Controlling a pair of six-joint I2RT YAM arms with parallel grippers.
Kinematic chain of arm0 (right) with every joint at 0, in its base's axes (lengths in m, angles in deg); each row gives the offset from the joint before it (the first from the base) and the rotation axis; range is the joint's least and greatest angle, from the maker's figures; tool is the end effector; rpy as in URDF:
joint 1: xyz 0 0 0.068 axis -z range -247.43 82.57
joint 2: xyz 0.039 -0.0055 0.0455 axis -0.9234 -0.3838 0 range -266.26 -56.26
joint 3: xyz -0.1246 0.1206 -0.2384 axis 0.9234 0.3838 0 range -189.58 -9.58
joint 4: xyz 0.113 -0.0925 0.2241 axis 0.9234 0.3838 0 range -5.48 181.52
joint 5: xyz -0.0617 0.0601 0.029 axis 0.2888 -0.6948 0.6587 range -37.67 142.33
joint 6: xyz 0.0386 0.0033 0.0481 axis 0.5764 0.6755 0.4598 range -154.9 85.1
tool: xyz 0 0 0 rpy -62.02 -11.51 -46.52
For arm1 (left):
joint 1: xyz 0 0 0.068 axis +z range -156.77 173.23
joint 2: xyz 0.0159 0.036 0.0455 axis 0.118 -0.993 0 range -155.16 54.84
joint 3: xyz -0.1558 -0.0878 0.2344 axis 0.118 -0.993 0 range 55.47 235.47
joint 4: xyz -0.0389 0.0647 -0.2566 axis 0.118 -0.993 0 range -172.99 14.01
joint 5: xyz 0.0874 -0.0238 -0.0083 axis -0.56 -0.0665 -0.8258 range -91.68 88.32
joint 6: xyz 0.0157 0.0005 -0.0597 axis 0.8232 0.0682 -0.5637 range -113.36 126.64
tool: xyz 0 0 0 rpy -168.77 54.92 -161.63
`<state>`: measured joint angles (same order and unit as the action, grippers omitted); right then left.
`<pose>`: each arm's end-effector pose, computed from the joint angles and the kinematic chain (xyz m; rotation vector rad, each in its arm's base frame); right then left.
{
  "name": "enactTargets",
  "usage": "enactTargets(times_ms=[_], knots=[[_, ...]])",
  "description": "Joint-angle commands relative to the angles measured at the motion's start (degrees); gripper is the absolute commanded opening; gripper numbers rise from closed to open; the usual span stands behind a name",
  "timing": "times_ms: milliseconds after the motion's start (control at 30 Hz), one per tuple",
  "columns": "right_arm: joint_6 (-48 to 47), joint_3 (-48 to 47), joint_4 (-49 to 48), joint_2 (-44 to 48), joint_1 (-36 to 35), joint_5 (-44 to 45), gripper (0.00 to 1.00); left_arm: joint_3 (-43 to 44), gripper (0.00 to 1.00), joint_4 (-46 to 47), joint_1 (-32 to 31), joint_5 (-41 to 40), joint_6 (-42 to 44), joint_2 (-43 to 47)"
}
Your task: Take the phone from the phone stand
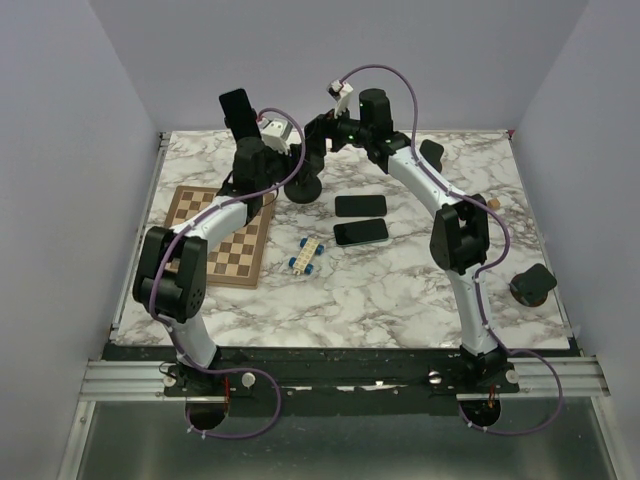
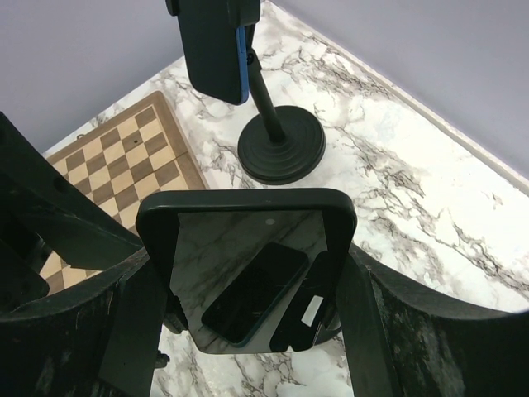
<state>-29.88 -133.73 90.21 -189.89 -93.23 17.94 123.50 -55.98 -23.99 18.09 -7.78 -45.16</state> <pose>0.5144 0.2780 0.3094 -0.7591 1.7286 0.9216 0.4063 -0.1424 0.2892 0.2988 1.7972 -0.7009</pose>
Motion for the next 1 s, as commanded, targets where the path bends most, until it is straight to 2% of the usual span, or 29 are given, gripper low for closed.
enactTargets(times_ms=[0,233,500,800,967], knots=[[3.11,-0.20,6.15,-3.23,0.14,-0.06,0.01,2.50,0.59,0.12,-0.40,-0.43,1.26,-1.40],[2.77,-0.23,6.18,-2.61,0.18,0.47,0.01,5.54,0.61,-1.24,-1.16,-2.50,1.44,-2.93],[3.39,-0.98,5.91,-2.77,0.05,0.82,0.01,6.54,0.44,-2.73,-1.42,-3.18,2.11,-4.15],[3.60,-1.51,6.00,-3.05,-0.35,1.23,0.01,8.70,0.44,-3.50,-1.59,-3.33,1.66,-5.32],[1.60,-1.46,6.06,-2.64,-0.50,6.07,0.01,9.06,0.14,-5.02,-1.84,-4.18,2.37,-5.45]])
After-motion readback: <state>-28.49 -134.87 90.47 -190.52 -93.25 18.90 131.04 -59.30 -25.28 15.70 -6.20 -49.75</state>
